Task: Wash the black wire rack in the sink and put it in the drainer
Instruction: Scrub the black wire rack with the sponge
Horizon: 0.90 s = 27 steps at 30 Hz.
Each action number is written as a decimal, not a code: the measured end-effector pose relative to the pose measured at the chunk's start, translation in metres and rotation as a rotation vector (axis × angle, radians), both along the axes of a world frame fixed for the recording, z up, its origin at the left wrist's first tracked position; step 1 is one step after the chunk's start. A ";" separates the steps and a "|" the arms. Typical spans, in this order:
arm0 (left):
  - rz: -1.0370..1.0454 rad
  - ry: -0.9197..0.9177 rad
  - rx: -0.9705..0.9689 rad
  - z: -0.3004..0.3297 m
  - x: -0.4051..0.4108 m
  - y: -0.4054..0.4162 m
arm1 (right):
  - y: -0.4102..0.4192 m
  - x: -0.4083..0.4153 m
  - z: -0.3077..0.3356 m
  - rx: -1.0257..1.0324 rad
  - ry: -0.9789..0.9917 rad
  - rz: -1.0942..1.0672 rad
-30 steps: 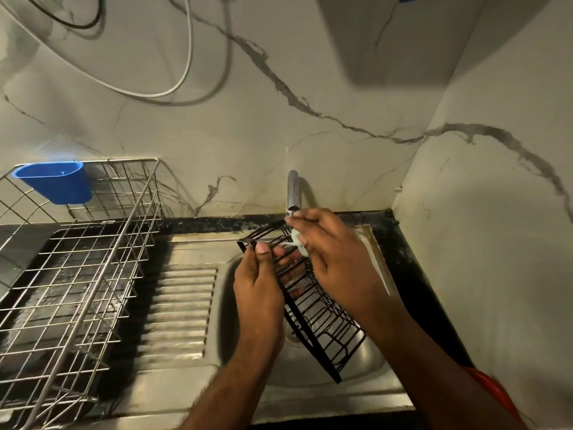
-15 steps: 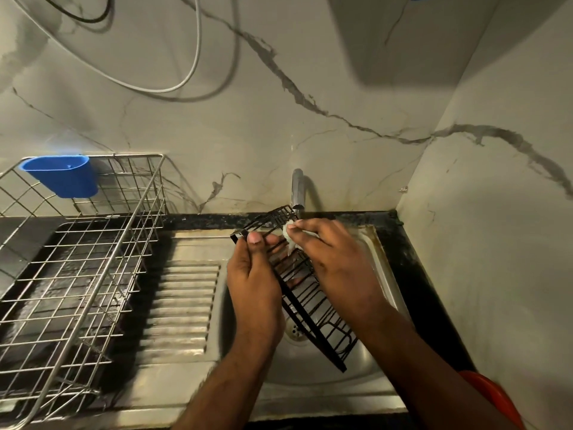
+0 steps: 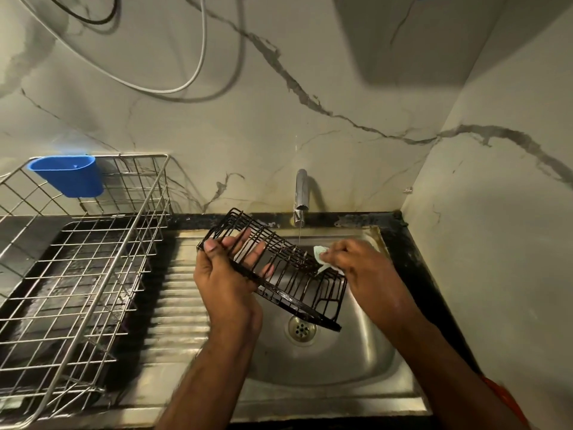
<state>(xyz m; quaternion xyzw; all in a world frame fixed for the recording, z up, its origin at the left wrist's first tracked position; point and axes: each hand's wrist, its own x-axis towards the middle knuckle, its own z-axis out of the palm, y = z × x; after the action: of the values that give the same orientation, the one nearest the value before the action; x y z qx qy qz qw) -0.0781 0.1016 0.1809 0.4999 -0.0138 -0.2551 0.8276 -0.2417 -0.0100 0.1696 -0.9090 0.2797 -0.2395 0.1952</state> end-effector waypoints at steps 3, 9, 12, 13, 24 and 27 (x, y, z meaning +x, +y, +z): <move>-0.029 -0.017 0.031 -0.003 -0.002 -0.001 | 0.004 0.010 0.014 -0.124 -0.097 -0.001; -0.050 -0.159 0.049 -0.002 -0.034 -0.010 | 0.020 0.061 0.046 0.008 -0.249 0.104; -0.050 -0.173 0.036 0.002 -0.039 -0.011 | 0.014 0.070 0.041 0.157 -0.227 0.129; -0.048 -0.169 0.036 0.001 -0.038 -0.010 | 0.013 0.068 0.038 0.119 -0.213 0.137; 0.019 -0.028 -0.020 -0.007 -0.008 -0.010 | 0.001 -0.002 -0.007 0.086 0.049 0.058; 0.030 -0.024 -0.007 -0.008 -0.004 -0.010 | -0.005 -0.007 -0.010 0.032 0.170 0.022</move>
<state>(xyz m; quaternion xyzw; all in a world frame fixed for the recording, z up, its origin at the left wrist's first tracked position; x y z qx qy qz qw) -0.0823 0.0915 0.1724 0.5002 -0.0171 -0.2366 0.8328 -0.2490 -0.0151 0.1598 -0.9258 0.2893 -0.1547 0.1880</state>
